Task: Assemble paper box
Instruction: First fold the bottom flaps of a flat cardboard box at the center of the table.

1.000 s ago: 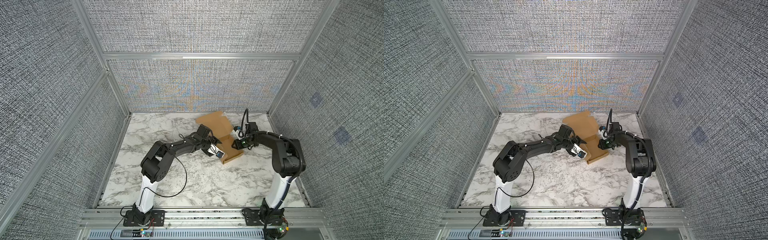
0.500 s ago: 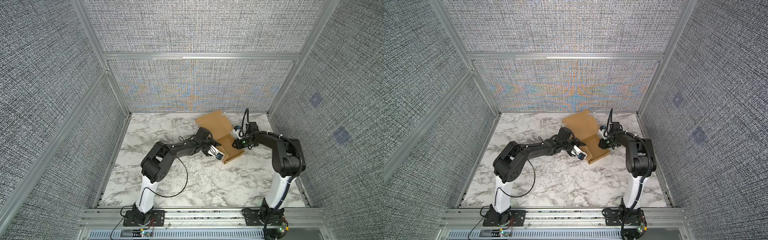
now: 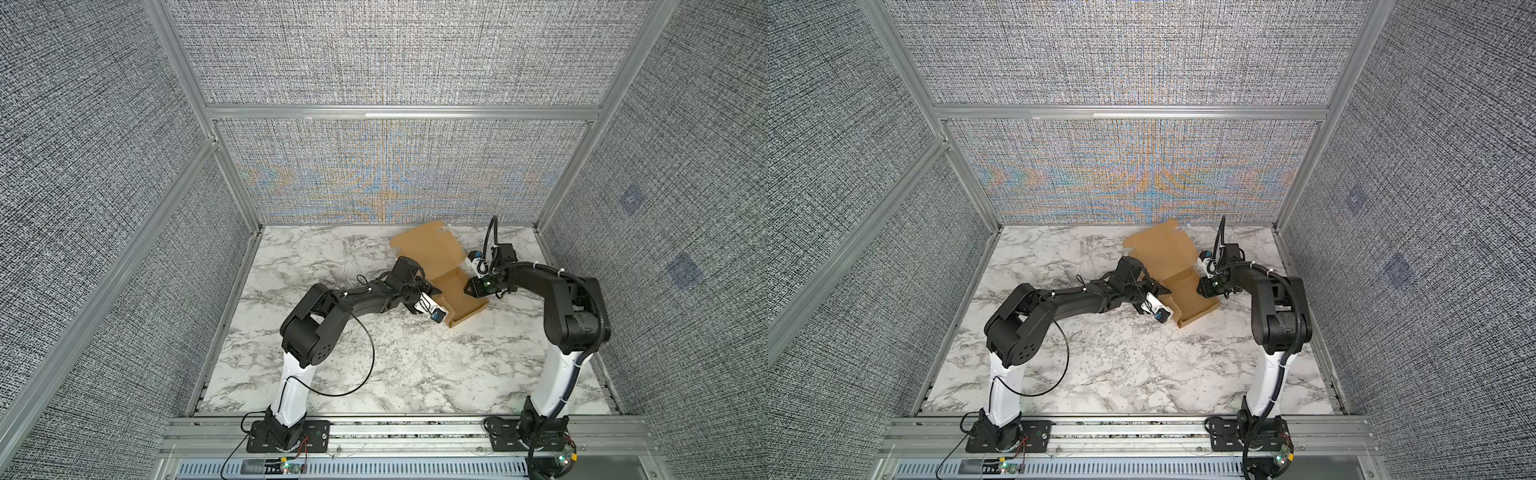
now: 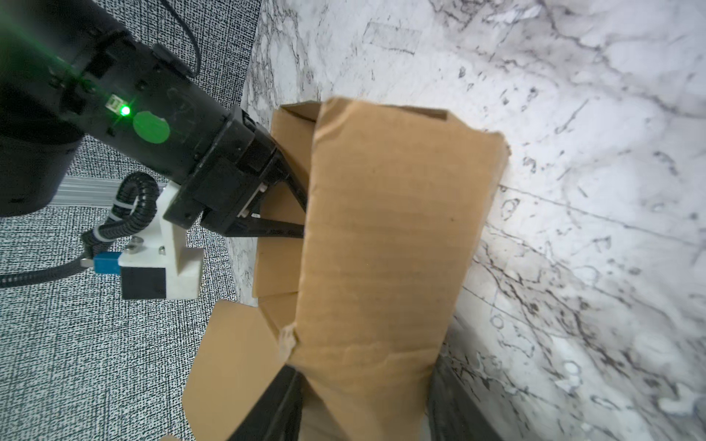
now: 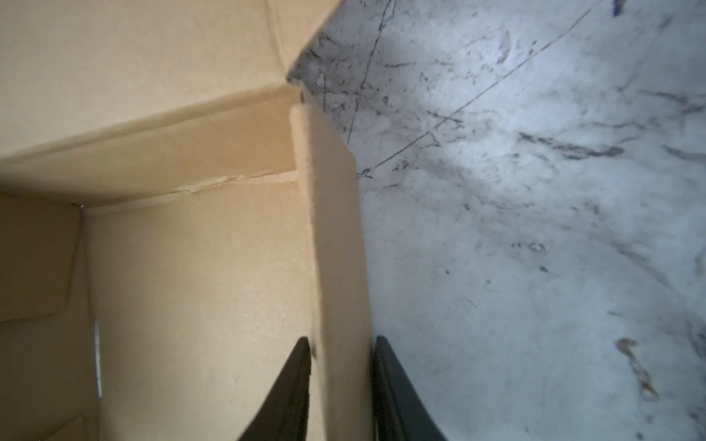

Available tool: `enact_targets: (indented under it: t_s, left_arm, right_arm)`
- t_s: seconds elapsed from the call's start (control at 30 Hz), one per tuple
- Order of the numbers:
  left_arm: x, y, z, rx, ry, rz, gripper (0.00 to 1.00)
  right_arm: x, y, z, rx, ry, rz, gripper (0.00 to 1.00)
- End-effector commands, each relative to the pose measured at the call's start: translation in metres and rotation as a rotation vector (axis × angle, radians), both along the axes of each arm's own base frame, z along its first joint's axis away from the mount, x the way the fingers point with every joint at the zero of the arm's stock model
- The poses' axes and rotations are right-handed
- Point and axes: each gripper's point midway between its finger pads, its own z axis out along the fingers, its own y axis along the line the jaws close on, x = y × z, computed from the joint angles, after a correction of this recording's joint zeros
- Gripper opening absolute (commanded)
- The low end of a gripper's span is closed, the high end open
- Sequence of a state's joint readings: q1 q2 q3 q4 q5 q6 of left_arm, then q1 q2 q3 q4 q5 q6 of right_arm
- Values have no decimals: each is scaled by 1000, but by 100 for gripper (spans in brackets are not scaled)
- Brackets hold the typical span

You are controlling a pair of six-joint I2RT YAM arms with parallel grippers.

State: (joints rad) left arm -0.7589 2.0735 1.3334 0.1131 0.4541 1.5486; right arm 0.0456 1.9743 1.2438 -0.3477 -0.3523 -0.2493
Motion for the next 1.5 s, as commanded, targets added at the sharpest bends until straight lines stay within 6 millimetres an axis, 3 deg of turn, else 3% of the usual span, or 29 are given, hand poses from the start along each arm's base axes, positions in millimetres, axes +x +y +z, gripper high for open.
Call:
enact_targets:
  t_s: [0.0,0.27,0.47,0.6,1.07,1.47]
  left_arm:
    - [1,-3,12,-19,-46,-21,48]
    - [-2,-5,24,-26,-69,-48,46]
    - [5,-12,46,-52,-73,-24,54]
    - [7,-9,43,-33,-81,-13,65]
    - [7,-4,6,37,-53,-1,62]
    - [8,-17,30,-28,-16,14,54]
  right_arm:
    - [-17,-1,-11,-12,81,9,31]
    - [-19,1,-12,-2,88,13,31]
    - [-19,1,-10,1,85,13,31]
    - [-18,2,-9,2,84,14,31]
    - [-22,4,-4,9,79,19,31]
    - [-21,4,0,0,66,23,31]
